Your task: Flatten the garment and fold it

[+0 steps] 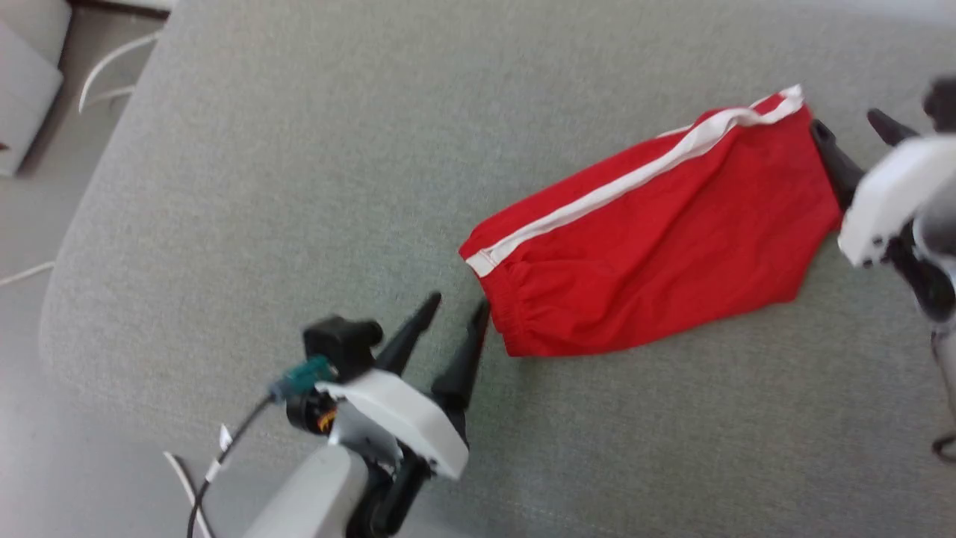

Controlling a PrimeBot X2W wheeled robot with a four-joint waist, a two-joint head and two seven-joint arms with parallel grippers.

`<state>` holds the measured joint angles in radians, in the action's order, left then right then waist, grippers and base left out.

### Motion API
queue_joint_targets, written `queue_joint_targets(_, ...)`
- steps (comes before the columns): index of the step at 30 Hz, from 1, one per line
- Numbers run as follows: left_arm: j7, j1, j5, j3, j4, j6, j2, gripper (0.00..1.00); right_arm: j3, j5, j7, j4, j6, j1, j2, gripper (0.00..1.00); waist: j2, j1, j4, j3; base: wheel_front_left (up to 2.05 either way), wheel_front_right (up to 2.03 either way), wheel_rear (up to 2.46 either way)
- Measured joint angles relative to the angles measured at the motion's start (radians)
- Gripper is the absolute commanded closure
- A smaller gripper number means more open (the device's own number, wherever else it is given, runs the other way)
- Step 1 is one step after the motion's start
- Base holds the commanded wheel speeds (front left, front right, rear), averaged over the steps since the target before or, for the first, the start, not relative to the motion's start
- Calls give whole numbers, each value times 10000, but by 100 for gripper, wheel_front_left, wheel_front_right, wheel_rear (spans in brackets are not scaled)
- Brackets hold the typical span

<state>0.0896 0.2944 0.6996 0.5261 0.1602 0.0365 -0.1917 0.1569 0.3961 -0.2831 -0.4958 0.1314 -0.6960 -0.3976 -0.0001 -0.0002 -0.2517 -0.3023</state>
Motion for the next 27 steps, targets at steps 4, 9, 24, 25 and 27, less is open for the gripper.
queue_joint_targets(4, -12, -186, -673, 596, 171, 27, -184, 0, -955, -105, 1407, 1074, 0, 1350, 389, 0, 0, -1, 111, 475, 0, 0, 0)
queue_joint_targets(9, 178, -198, -1055, 974, 857, 236, 69, 0, -2000, -811, 2677, 2360, 0, 3021, 1369, 0, 0, -1, 352, 845, 0, 0, 0)
queue_joint_targets(24, 326, 586, -980, 594, 3714, 1227, 846, 0, -2456, -1595, 2949, 3950, 0, 4773, 3300, 0, 0, 2, 1472, 823, 0, 0, 0)
queue_joint_targets(25, 255, 650, -953, 621, 3847, 1218, 867, 0, -2460, -1615, 2922, 3981, 0, 4773, 3323, 0, 0, 2, 1525, 795, 0, 0, 0)
queue_joint_targets(27, 150, 809, -890, 642, 4046, 1158, 894, 0, -2479, -1691, 2911, 4052, 0, 4773, 3344, 0, 1, 1, 1608, 728, 0, 0, 0)
